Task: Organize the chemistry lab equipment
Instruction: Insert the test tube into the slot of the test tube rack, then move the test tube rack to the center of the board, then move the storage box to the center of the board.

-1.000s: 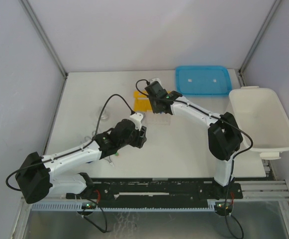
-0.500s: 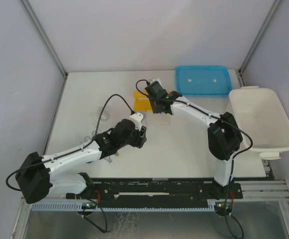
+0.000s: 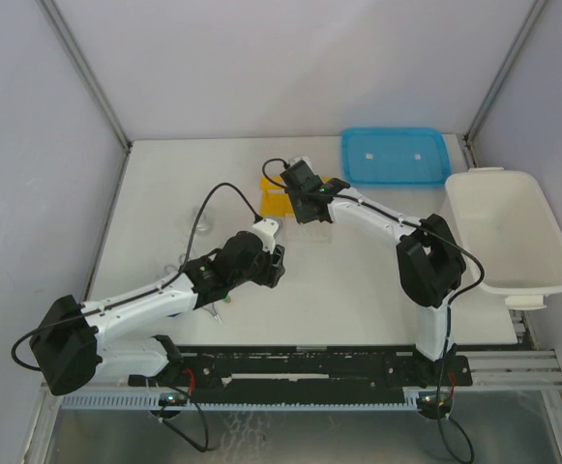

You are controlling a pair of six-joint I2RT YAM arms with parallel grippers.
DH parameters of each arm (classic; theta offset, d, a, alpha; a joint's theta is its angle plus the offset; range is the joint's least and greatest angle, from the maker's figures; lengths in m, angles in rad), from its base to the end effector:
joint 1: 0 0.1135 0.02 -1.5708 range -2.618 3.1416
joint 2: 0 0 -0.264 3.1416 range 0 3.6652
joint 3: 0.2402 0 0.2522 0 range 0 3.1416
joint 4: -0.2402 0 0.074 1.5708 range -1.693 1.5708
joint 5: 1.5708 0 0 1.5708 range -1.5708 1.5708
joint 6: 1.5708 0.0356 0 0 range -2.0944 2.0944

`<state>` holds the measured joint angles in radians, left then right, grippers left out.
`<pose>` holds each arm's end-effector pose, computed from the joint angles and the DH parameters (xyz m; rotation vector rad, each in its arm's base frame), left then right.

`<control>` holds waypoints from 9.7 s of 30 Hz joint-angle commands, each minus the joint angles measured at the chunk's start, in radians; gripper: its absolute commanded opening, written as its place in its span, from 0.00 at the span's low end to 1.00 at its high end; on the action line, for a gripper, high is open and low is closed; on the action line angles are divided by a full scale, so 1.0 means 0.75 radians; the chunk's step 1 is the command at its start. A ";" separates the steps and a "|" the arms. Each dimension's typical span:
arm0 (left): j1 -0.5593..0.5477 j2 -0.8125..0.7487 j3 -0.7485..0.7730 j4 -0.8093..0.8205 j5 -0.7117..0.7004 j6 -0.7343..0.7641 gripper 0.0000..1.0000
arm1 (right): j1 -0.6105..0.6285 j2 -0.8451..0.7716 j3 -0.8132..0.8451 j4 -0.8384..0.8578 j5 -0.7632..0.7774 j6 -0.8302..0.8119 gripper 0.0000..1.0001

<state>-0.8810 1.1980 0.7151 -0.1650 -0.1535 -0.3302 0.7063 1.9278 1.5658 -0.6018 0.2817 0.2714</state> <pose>0.1669 -0.1938 0.2329 0.5301 2.1927 -0.4956 0.3292 0.2679 0.2413 -0.4272 2.4437 0.0542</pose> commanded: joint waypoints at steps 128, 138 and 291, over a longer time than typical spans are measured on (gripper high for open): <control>0.424 1.257 1.119 -0.060 0.270 0.039 0.00 | 0.067 -1.497 -1.276 0.257 0.295 0.317 0.22; 0.479 1.331 1.309 -0.161 0.329 0.003 0.02 | 0.067 -1.476 -1.276 0.265 0.281 0.322 0.22; 0.170 -0.426 -0.130 -0.131 0.037 0.017 1.00 | 0.511 -1.036 -0.731 0.262 0.104 -0.158 0.03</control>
<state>-0.7506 0.8814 0.5930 -0.2710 -0.0982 -0.2958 1.0393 1.2713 1.0012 -0.5213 0.4000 0.1879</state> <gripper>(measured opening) 0.997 0.179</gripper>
